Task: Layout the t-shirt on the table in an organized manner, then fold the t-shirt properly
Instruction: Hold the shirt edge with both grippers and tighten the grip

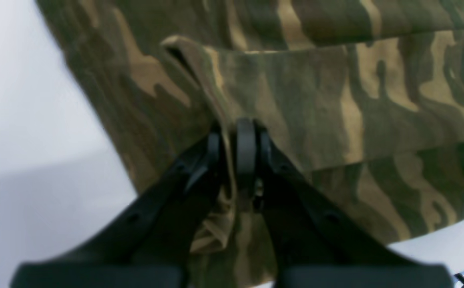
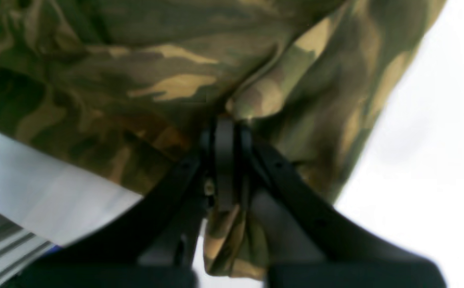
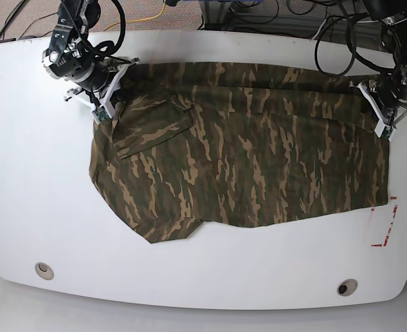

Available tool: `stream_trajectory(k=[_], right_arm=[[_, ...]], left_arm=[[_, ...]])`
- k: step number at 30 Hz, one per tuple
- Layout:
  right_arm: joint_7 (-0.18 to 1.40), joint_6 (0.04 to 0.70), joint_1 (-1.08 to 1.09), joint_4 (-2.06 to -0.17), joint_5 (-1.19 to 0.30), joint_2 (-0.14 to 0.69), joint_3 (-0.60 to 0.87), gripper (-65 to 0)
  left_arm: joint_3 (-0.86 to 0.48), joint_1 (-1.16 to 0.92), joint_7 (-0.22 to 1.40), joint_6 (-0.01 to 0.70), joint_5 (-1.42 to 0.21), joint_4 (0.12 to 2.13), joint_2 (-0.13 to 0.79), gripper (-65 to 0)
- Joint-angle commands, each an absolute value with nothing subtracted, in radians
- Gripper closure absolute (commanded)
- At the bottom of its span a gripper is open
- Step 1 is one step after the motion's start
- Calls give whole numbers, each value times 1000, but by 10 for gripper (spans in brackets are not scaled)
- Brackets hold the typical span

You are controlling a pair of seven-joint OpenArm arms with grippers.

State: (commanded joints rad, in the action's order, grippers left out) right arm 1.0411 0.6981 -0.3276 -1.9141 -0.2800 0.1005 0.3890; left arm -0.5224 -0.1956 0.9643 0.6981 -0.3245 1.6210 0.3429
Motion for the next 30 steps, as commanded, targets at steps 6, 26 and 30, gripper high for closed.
stream_trajectory(k=[6,26,30], right_arm=[[1041,698,-329,-1888,-285,77,443,-273],[1046,698,-361,-1940,-289,70,449,0],[1046,698,-384,-1994,-289,54,449,0]], left_arm=[[-524,-196,964,698,-325,1621,343,-24],[-524,-196,964,698,-325,1632,355,-22],[-522,-196,964,698,-325,1682,363,-22]])
